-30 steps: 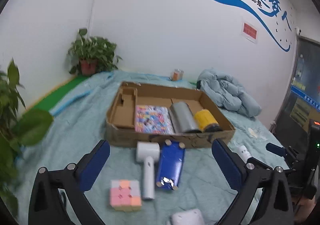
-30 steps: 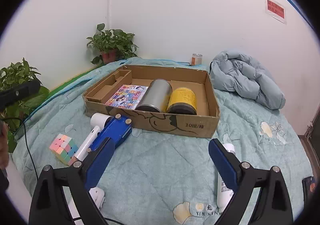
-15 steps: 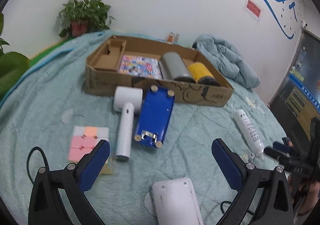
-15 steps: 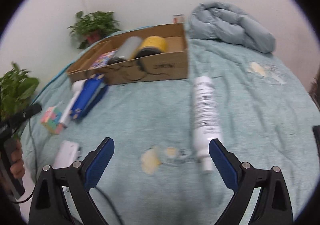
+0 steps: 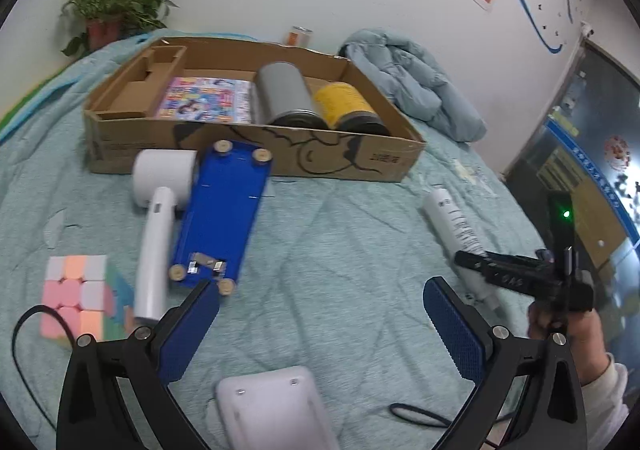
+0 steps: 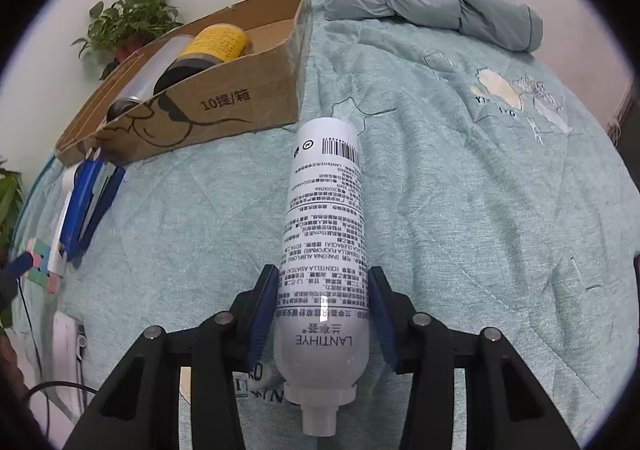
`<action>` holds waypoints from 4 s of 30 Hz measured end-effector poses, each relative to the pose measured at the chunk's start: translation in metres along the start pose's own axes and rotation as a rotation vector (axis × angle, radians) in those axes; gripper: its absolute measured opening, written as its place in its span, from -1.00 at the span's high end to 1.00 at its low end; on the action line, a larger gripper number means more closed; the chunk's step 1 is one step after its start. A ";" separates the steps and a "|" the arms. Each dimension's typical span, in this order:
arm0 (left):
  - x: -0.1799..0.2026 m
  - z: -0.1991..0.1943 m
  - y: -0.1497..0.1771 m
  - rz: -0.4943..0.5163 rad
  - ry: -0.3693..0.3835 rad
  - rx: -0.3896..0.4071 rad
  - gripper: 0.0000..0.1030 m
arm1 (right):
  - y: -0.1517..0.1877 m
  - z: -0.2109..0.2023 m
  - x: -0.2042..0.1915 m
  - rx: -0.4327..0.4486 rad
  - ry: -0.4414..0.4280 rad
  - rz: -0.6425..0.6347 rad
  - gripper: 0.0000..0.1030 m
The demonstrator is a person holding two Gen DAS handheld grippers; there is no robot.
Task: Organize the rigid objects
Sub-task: 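Grasp the white spray bottle with the right gripper while the left gripper grasps it too, then carry the spray bottle into the box and stand it beside the yellow jar, then release the spray bottle and move both grippers to the white plastic case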
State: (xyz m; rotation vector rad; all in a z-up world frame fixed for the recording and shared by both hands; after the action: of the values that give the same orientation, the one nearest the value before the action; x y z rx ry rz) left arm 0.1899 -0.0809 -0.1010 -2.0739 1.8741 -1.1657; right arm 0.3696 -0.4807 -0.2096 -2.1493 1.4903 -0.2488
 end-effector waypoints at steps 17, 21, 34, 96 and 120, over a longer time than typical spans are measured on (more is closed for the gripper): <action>0.050 0.088 0.033 -0.019 0.182 -0.408 -0.82 | 0.039 -0.049 -0.130 0.042 -0.380 -0.206 0.00; 0.039 0.092 0.035 -0.091 0.204 -0.427 -0.66 | 0.043 -0.031 -0.140 -0.030 -0.409 -0.210 -0.05; 0.035 0.088 0.038 -0.027 0.163 -0.393 -0.03 | 0.039 -0.019 -0.143 -0.079 -0.351 -0.187 0.05; 0.143 0.264 -0.257 0.046 0.225 -0.298 0.19 | -0.221 0.071 -0.010 -0.017 -0.142 -0.272 0.15; 0.125 0.157 -0.263 0.165 0.122 -0.077 -0.62 | -0.202 0.019 -0.012 0.088 -0.045 -0.249 -0.62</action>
State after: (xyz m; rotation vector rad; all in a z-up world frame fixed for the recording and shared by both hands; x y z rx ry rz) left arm 0.4872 -0.1936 -0.0087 -1.8798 2.1313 -1.2236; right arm 0.5386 -0.4095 -0.1222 -2.2519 1.1634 -0.3443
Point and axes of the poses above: each gripper's, at about its wrist camera, not at the fingertips, and z roughly the way its jaws point, x to its right, y to its underside, the point moved 6 cm from there along z, roughly the way its jaws point, and after that the axes turned 12 degrees about -z, right-handed, at the moved point
